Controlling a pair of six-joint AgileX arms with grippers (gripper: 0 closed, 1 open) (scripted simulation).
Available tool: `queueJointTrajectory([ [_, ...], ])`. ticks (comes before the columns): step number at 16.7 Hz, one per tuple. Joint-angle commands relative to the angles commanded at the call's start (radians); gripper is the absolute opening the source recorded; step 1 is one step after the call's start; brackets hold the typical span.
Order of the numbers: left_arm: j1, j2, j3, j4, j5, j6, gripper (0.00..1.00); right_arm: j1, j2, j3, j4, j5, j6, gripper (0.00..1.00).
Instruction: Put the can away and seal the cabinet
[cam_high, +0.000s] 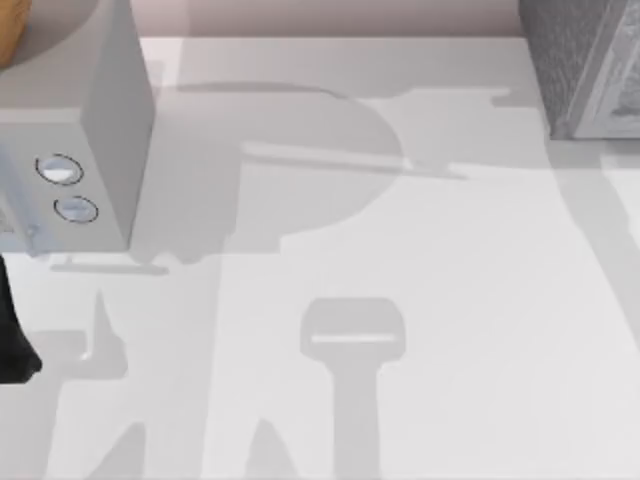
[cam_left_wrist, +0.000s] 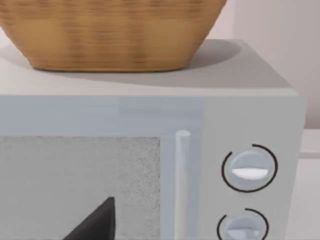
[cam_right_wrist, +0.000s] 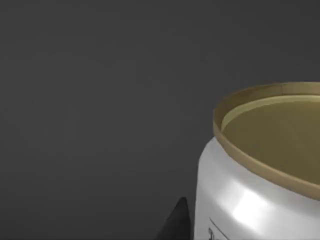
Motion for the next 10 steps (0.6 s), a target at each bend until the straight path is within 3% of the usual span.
queueJointTrajectory([
  [10,0.0,0.0,0.0,0.0,0.0,0.0,1.0,-0.004,0.396,0.409,-0.17,-0.062,0.029,0.0],
])
